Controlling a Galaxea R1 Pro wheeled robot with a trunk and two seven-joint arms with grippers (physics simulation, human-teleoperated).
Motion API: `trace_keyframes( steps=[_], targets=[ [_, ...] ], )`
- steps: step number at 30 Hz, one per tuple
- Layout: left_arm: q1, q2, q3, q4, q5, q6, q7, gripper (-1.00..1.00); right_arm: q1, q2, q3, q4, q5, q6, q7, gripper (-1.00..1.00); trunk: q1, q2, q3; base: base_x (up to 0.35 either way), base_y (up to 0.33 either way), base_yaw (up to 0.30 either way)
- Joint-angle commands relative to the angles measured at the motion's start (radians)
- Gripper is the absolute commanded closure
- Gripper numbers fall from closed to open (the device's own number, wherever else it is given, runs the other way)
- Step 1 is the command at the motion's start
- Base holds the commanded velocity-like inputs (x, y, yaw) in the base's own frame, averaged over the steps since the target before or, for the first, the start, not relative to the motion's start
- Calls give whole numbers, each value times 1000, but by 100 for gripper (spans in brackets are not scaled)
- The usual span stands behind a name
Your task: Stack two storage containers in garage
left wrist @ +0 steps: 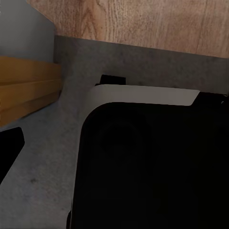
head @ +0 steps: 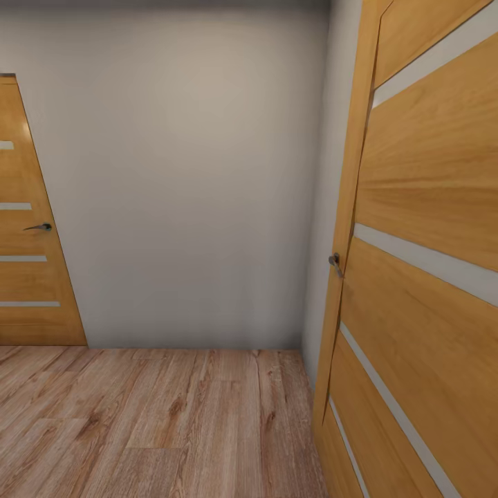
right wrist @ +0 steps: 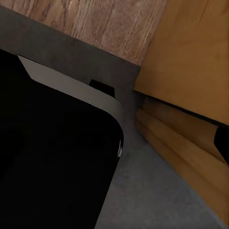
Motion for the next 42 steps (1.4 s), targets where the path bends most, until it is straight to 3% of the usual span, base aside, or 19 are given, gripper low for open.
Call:
trace_keyframes(
  steps=[1,10,42],
  targets=[
    [0,0,1,0,8,-2,0,-100,-1,1,9,3,-8,-6,0,-100,0,-1,-1,0,0,0],
    [0,1,1,0,8,-2,0,-100,24,6,9,3,-3,-6,1,-100,0,-1,-1,0,0,0],
    [0,1,1,0,8,-2,0,-100,25,1,9,3,-2,-8,0,-100,0,-1,-1,0,11,0]
  ],
)
